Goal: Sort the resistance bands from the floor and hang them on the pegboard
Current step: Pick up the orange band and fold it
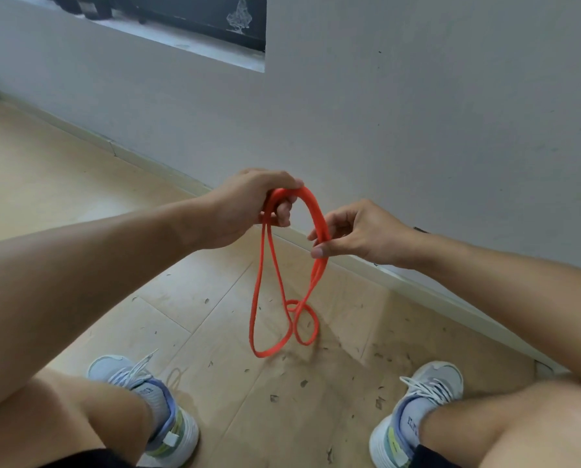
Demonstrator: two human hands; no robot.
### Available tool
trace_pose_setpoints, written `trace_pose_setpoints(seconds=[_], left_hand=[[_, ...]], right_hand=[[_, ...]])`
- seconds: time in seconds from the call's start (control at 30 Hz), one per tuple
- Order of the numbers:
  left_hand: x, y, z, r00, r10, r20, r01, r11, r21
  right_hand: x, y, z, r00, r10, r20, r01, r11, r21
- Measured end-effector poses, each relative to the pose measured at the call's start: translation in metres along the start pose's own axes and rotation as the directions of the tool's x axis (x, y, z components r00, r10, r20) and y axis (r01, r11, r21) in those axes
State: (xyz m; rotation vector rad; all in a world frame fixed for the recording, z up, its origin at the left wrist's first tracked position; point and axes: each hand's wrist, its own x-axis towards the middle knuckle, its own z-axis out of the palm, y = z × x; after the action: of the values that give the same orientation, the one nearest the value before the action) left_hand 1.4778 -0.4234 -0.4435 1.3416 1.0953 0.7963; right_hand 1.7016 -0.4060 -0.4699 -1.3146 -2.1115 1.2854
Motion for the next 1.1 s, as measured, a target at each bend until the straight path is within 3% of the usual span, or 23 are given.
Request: trace_pose_setpoints(seconds=[0.07,0.3,0.57,0.77,0.93,1.1], left_hand=[[-0.001,0.002,-0.001,0.999,-0.041,-0.008,0.041,0.999,0.009],[-0.001,0.003,-0.001,0.994,-0.103,0.031,0.086,0.935,0.343],[-0.002,0.01,0.01,0.993,0.082,-0.079,-0.051,0.941,0.335],[-0.004,0.021,0.014,0.955,0.258,-0.145,-0.119,0.782,0.611],[0.002,0.028,0.013,0.928,0.269,-0.257,-0.155,0.908,0.388],[0.006,0.033,0.022,0.908,0.288,-0.305,-0.188,0.93,0.317]], right_hand=[[0.001,-0.001,0.0,1.0,0.002,-0.009,-0.002,1.0,-0.007],[0.0,-0.01,0.001,1.0,-0.011,0.0,0.011,0.999,-0.035],[0.002,-0.015,0.006,0.996,-0.013,-0.087,0.013,1.0,0.003],[0.005,-0.017,0.007,0.983,-0.001,-0.183,0.017,0.996,0.087],[0.004,-0.018,0.013,0.99,0.044,-0.131,-0.029,0.993,0.113],[0.007,-0.032,0.031,0.992,0.042,-0.121,-0.036,0.998,0.053]])
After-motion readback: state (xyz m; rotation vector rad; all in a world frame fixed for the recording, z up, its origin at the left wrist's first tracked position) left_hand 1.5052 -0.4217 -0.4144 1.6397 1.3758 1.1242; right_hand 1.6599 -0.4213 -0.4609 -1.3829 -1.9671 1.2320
